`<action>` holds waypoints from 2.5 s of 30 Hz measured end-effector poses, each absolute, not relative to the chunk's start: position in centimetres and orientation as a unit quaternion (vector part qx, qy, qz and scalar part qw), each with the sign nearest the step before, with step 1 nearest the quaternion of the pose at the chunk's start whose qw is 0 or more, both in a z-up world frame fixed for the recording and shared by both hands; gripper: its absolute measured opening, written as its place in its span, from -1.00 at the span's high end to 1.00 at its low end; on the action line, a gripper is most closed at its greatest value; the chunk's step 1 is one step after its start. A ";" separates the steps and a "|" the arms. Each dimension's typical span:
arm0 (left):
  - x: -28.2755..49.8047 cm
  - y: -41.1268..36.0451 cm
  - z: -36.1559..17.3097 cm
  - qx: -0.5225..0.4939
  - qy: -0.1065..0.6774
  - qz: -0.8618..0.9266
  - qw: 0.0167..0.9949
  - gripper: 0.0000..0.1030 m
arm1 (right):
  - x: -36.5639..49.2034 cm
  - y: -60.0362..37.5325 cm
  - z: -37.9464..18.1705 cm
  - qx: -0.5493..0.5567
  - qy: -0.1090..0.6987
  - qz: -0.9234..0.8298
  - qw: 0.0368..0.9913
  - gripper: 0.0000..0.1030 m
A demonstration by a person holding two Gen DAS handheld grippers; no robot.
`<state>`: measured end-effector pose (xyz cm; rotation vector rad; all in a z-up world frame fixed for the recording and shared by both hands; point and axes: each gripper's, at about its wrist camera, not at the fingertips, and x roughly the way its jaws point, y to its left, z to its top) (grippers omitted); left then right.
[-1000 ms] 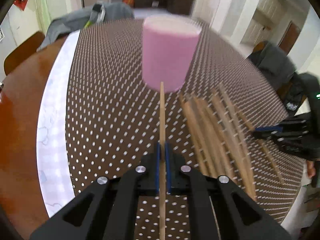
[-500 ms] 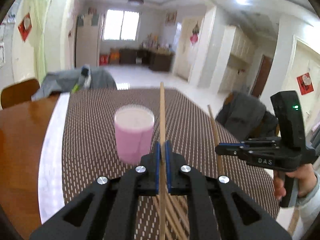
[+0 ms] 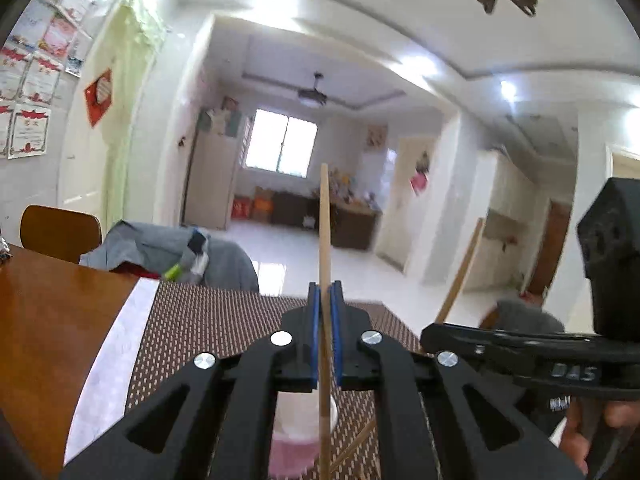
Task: Organize utensils
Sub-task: 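Lift both held sticks upright and carry them over the pink cup, then open the left gripper over the cup while the right gripper releases its stick, then move both open grippers back down to the remaining wooden sticks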
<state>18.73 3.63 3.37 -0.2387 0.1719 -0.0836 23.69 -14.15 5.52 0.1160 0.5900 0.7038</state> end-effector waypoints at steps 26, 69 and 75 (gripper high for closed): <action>25.0 6.4 -0.9 -0.122 0.040 -0.003 0.992 0.89 | 28.8 -9.6 3.5 0.070 0.310 0.354 0.880 0.89; 14.0 4.1 -0.7 -0.065 0.245 -0.052 0.966 -0.04 | 19.0 -16.1 -0.6 0.073 0.354 0.253 0.897 0.02; 14.8 3.0 -4.9 -0.043 0.369 -0.084 0.925 -0.04 | 17.2 -17.3 -3.8 0.052 0.386 0.242 0.889 -0.01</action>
